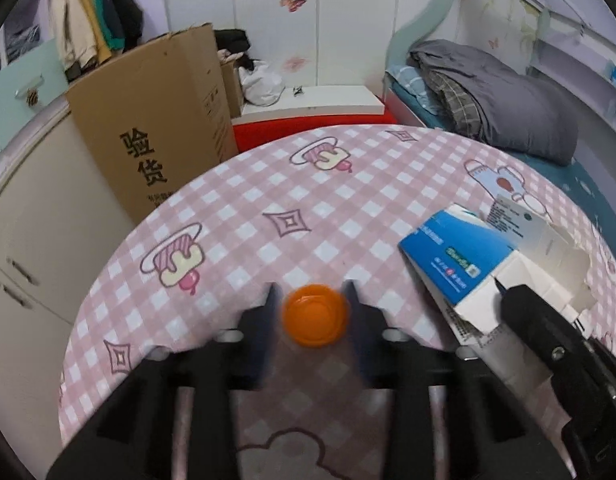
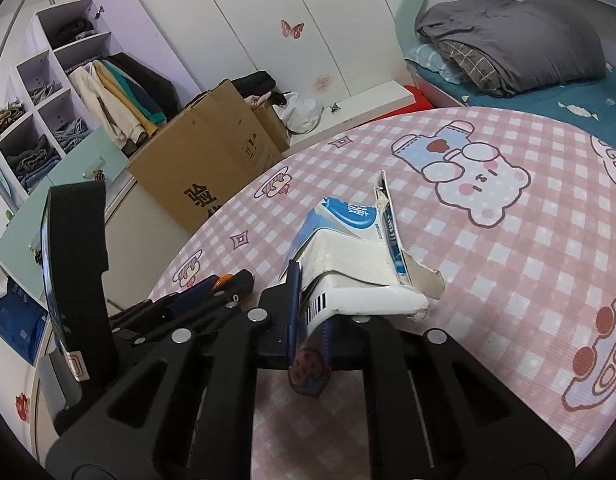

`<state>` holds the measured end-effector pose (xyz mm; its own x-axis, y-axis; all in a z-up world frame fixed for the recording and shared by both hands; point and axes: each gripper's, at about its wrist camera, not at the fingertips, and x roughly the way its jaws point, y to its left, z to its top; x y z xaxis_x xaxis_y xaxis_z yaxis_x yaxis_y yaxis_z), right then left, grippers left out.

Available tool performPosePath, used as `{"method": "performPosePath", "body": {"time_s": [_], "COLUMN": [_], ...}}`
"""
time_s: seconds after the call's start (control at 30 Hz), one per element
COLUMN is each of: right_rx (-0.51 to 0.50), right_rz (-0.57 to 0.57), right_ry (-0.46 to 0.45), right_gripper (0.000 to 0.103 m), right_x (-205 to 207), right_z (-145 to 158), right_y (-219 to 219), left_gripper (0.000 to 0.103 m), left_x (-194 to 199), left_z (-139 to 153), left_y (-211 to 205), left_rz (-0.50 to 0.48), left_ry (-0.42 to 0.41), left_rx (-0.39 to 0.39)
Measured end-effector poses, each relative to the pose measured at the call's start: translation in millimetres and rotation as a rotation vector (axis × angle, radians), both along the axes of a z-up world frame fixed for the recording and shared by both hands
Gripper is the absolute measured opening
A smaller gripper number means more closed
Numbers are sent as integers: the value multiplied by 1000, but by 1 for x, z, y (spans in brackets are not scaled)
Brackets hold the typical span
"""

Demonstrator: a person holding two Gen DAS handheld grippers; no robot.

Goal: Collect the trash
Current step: 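Grasp white-blue carton with right tool while left tool grasps orange cap, then carry cap and carton to the wastebasket and release both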

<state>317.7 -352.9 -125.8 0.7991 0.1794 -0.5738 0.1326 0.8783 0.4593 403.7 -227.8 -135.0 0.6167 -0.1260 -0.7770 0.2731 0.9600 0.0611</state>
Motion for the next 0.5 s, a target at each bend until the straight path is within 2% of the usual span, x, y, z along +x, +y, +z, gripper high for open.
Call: {"method": "performPosePath", "body": {"time_s": [0.23,0.37,0.5], "right_rx": [-23,16,12], "right_rz": [64,141,195], "right_ry": [-49,-57,-73], "right_gripper": [6,5,5], "right_x": [-8,-12,-18], "right_z": [19,29,40], "right_y": [27,58,91], "left_gripper": [29,29,29], "left_x": [-17,-34,-52], "left_z": [18,38,53], "left_y": [28,62,104], "left_rz": [38,76,122], "left_ry": [-22,-61,-83], "left_rx": [-37,-55,-81]}}
